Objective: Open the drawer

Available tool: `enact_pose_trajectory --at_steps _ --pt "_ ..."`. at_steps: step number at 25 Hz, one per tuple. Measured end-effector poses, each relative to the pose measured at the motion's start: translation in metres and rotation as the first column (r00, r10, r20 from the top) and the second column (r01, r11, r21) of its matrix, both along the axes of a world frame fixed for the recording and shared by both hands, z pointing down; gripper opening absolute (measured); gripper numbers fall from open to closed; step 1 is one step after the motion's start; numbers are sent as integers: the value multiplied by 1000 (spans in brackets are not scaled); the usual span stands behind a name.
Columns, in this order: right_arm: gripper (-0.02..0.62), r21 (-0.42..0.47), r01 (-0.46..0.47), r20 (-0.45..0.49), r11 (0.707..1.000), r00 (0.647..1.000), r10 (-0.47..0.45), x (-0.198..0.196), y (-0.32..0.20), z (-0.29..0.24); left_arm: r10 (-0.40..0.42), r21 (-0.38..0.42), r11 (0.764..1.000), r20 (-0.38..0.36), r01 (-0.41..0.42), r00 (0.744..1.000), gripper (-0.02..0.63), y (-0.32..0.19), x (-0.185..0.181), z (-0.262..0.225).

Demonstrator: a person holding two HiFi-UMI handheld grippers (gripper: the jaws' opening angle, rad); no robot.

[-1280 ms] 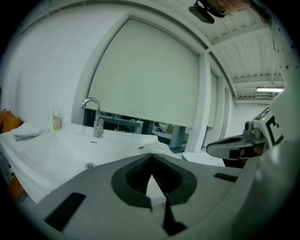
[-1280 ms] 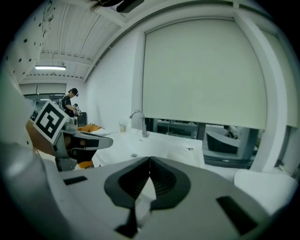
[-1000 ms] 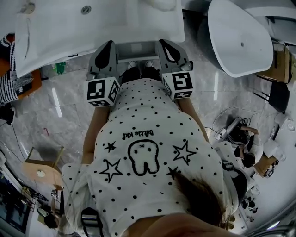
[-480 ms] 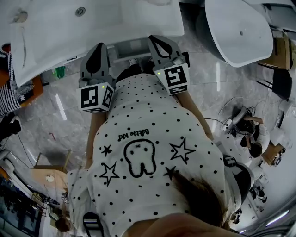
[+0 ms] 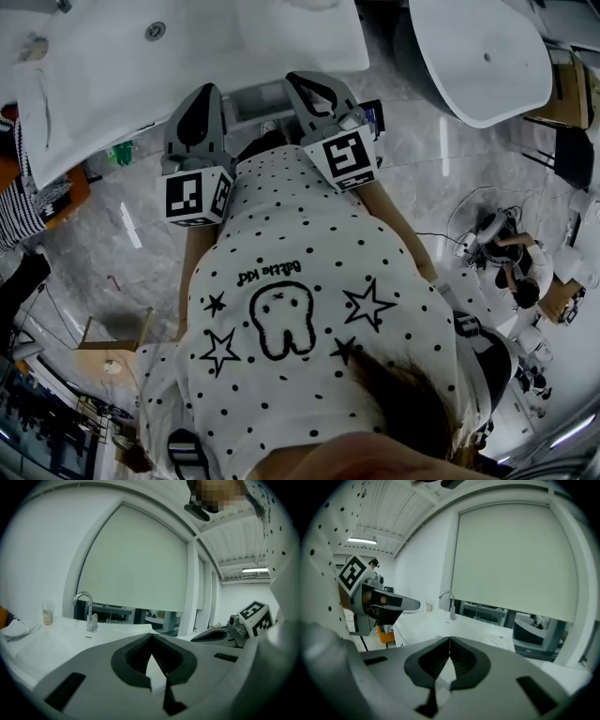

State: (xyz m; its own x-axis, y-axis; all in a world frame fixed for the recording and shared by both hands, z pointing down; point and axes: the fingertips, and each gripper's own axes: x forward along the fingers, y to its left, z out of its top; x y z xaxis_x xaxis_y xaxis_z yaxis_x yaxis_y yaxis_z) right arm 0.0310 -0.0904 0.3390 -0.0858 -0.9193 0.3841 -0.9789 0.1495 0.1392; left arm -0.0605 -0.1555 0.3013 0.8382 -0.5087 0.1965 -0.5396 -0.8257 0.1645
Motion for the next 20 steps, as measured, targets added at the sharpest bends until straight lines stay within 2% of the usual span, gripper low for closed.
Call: enact_pose_trajectory --at_steps 20 --pt "14 14 -7 20 1000 1000 7 4 -9 -7 -4 29 1000 -19 4 1000 5 -10 1 -10"
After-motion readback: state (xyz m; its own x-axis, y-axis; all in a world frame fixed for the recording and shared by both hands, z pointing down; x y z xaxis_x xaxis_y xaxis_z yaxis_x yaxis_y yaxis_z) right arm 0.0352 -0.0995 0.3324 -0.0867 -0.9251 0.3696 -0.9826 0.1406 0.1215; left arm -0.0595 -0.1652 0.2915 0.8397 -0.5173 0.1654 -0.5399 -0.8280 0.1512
